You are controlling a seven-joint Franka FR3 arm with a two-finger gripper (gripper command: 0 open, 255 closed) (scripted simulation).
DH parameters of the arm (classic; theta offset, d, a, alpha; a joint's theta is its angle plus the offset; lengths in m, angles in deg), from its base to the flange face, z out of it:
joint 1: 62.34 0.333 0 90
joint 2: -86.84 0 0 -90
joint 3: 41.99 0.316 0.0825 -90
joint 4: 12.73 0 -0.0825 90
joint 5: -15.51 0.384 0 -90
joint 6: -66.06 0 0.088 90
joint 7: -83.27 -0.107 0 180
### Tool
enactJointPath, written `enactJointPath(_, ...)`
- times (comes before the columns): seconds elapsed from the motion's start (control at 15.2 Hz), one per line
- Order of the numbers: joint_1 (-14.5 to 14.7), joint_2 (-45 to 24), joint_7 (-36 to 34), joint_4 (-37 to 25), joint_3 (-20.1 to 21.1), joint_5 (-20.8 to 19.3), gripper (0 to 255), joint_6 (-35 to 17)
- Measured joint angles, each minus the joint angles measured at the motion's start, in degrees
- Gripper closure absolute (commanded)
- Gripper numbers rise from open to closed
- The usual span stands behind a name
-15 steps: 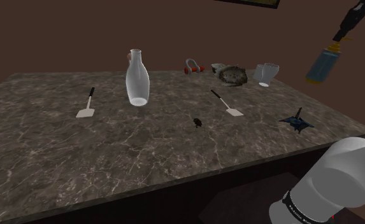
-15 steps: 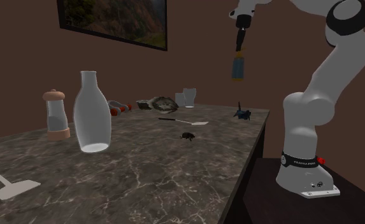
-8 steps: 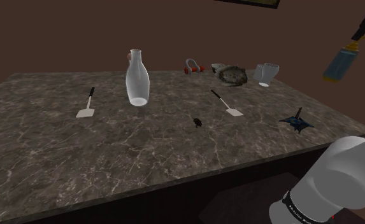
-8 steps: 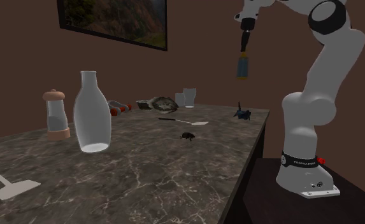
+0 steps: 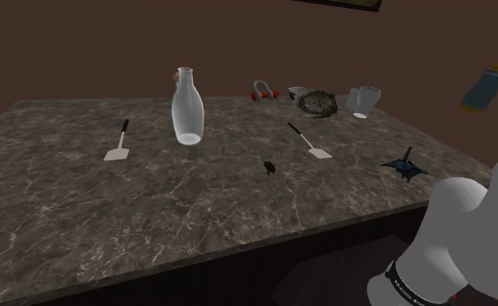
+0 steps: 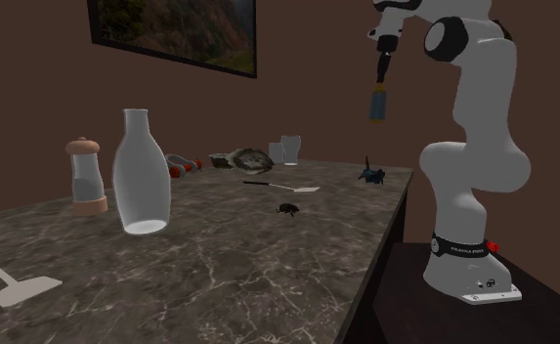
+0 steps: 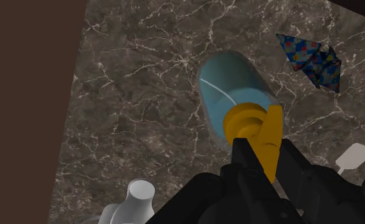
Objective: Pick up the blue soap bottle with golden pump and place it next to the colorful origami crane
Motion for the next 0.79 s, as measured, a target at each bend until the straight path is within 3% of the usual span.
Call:
enactJointPath(0.2,-9.88,-10.40,7.60,4.04,-1.86,10.52,255,-1.60)
enactJointPath(0.26,-10.16,-11.07,8.25,4.99,-1.93,11.54,255,-2.24)
enactJointPath(0.4,-8.59,-16.93,12.38,8.85,-9.32,16.92,255,-3.45)
enactJointPath(0.79,-4.73,-23.33,17.65,17.45,-17.53,22.27,255,-7.54)
